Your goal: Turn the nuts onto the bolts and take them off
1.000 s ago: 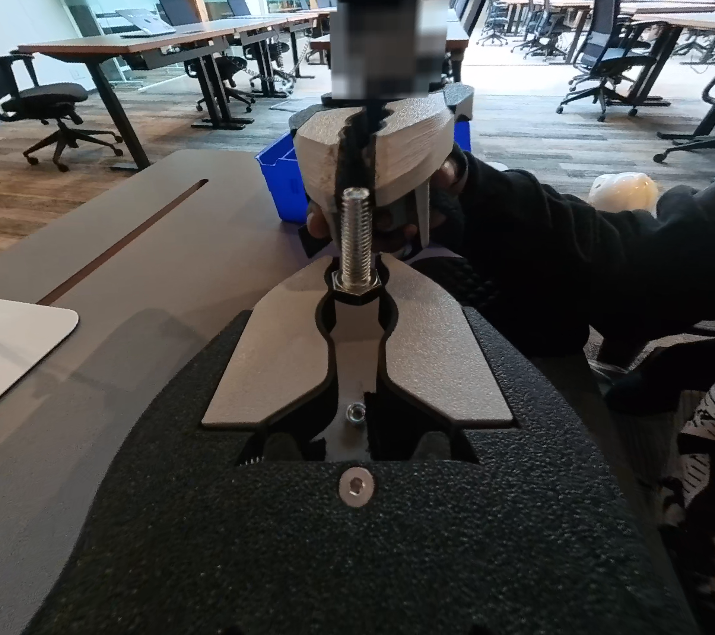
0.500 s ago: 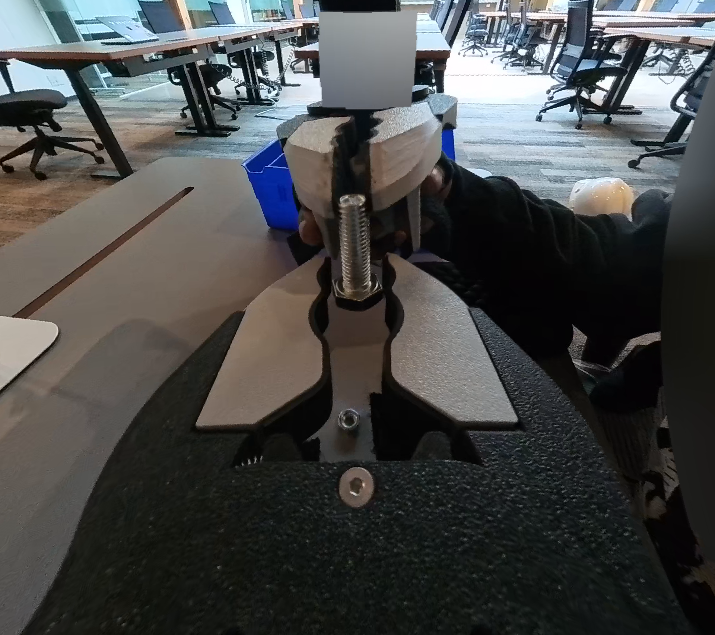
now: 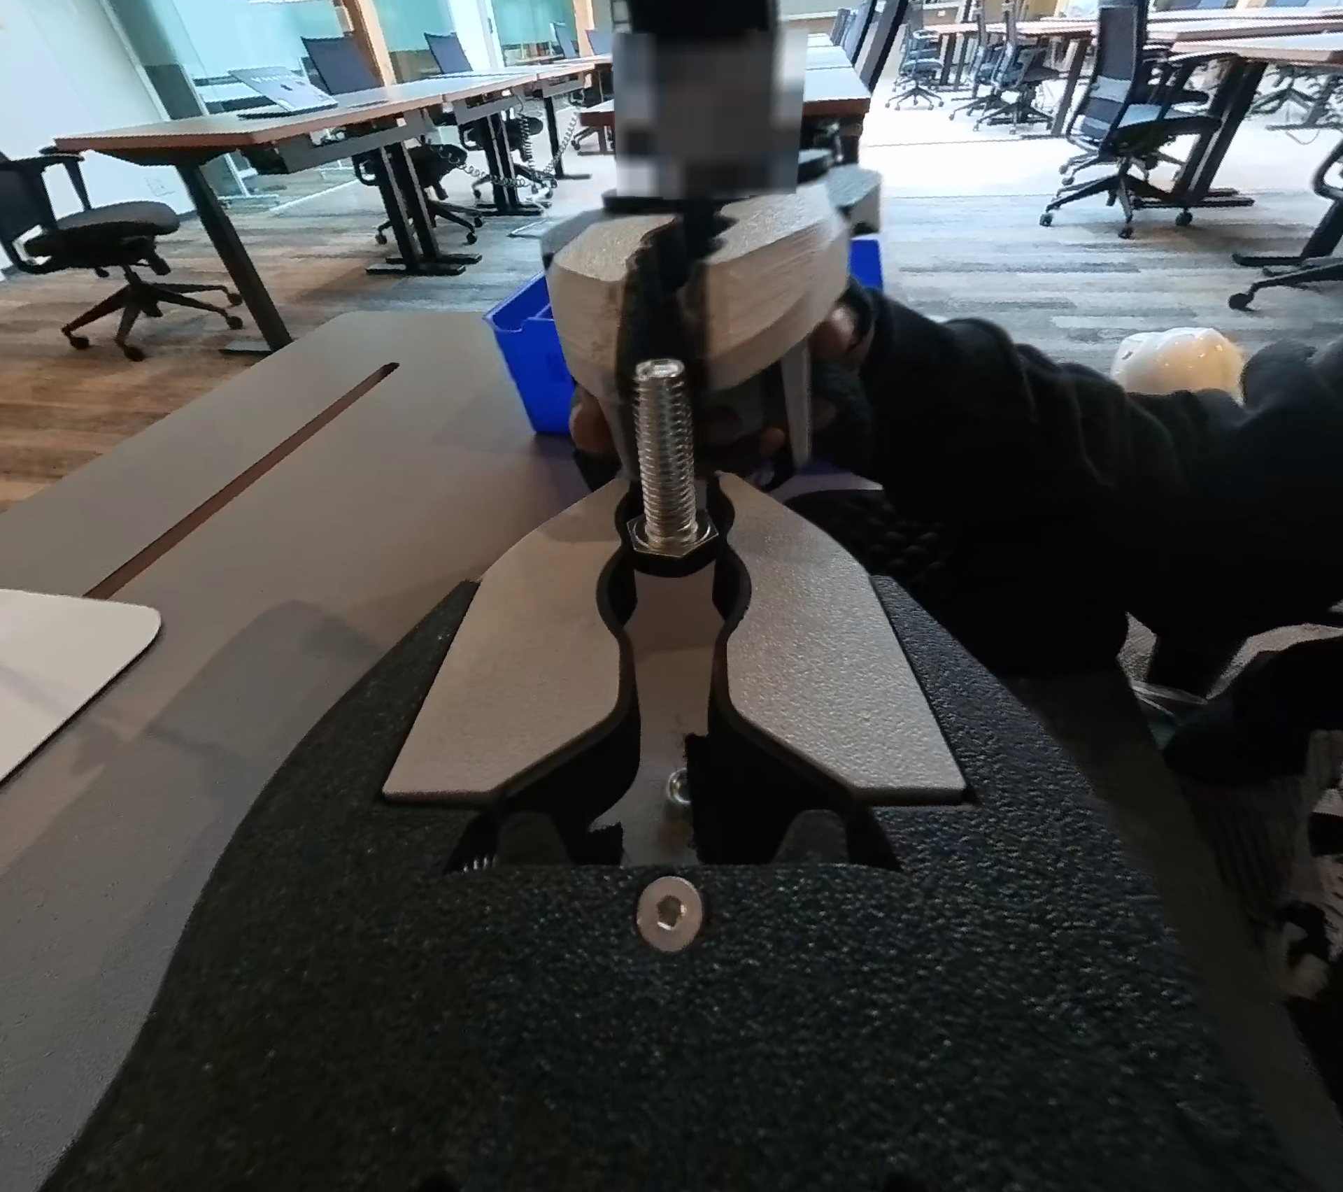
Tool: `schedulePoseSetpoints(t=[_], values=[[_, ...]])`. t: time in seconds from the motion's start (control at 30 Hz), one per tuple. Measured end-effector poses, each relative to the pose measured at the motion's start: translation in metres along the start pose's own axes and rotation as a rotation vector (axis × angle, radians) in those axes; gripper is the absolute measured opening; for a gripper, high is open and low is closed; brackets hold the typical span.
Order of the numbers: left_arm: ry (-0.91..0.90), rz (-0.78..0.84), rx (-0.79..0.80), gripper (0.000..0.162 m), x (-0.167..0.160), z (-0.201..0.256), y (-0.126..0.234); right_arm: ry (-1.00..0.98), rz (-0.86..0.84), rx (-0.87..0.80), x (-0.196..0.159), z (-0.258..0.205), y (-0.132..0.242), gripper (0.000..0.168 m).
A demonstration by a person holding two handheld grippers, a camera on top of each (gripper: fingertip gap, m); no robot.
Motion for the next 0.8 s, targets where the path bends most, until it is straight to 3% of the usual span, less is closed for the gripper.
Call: schedulePoseSetpoints(t=[0.03, 0.17, 0.3, 0.47, 0.6, 0.8], values=[[0.000, -0.004, 0.008, 0.017, -0.003, -0.003, 0.000, 0.005, -0.010, -0.008, 0.000, 0.000, 0.000, 0.020], [0.023, 0.016, 0.021, 0.018, -0.016, -0.017, 0.005, 0.042, -0.121, -0.085, 0.001, 0.004, 0.005, 0.042], [0.070, 0.107, 0.031, 0.017, -0.026, -0.030, 0.017, 0.105, -0.473, -0.226, -0.009, 0.010, 0.018, 0.054], [0.076, 0.142, 0.076, 0.017, -0.037, -0.040, 0.028, 0.088, -0.879, -0.218, -0.043, 0.005, 0.026, 0.049], [0.081, 0.149, 0.130, 0.017, -0.043, -0.048, 0.033, 0.053, -1.029, -0.176, -0.083, 0.006, 0.016, 0.043], [0.099, 0.130, 0.169, 0.017, -0.055, -0.056, 0.041, 0.056, -1.199, -0.144, -0.118, 0.013, 0.002, 0.035]])
Point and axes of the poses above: each gripper's, where its closed fingertips meet, y back along the fingers, x out of its top, z = x × y across the jaws, the point moved 6 cm from there along y, back along the fingers, and after that the axes turned 1 degree about y, right-handed, at the moved point
